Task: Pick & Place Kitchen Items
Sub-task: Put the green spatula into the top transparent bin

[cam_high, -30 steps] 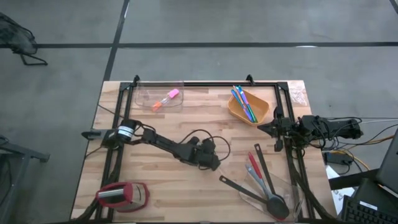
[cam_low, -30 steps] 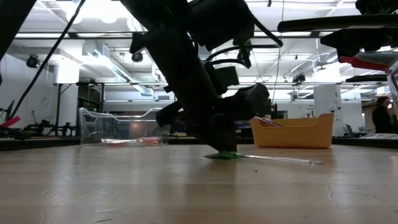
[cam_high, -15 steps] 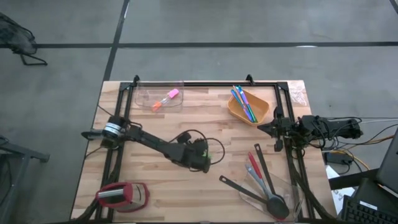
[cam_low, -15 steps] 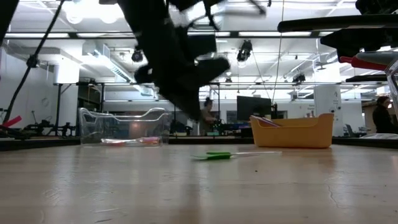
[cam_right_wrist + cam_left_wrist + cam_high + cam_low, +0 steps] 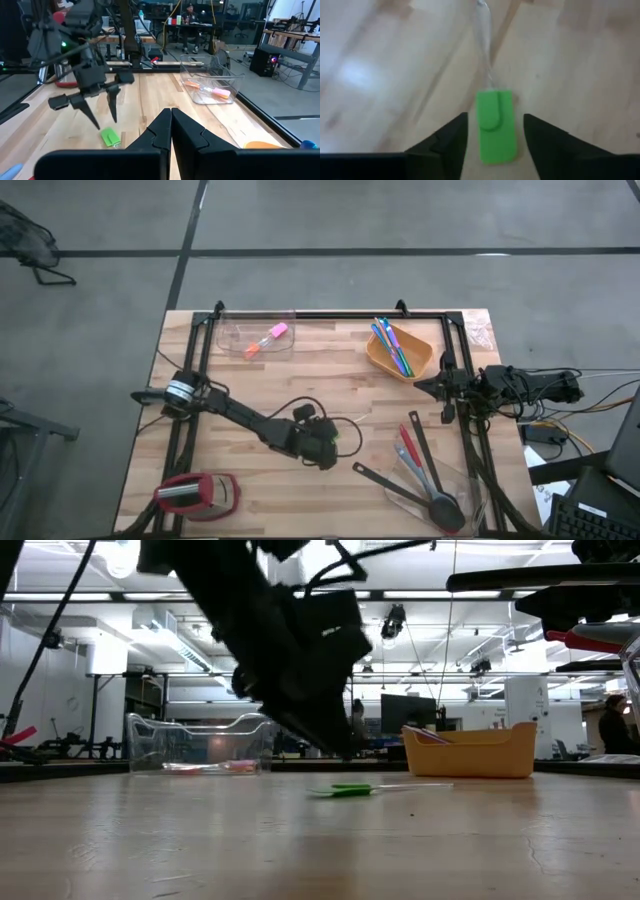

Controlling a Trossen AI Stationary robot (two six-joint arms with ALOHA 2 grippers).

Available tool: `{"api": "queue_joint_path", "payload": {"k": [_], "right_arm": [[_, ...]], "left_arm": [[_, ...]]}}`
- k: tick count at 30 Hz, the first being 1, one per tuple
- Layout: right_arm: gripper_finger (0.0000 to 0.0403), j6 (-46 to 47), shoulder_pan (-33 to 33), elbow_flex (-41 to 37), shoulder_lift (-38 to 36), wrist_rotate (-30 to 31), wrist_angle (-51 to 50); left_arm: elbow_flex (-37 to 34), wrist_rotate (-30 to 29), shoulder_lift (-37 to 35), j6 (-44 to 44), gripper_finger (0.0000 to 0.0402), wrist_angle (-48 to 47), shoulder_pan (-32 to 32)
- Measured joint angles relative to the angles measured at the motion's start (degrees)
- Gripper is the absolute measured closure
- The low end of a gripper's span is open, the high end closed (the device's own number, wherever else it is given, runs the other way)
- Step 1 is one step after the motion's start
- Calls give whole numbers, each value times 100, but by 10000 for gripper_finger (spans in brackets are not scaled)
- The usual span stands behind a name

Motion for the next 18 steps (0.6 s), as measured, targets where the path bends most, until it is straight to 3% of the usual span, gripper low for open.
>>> {"api": "queue_joint_path", "payload": {"k": [7, 13, 18], "right_arm": [[394, 0, 0, 0, 0, 0, 0], [394, 0, 1, 1, 0, 0, 1], [394, 0, 0, 0, 0, 0, 0]], "left_arm": [[-794, 206, 31, 118, 155, 1307, 0], [-1305, 35, 11, -187, 152, 1844, 24], [-1522, -40, 76, 198, 154, 2406, 47]]}}
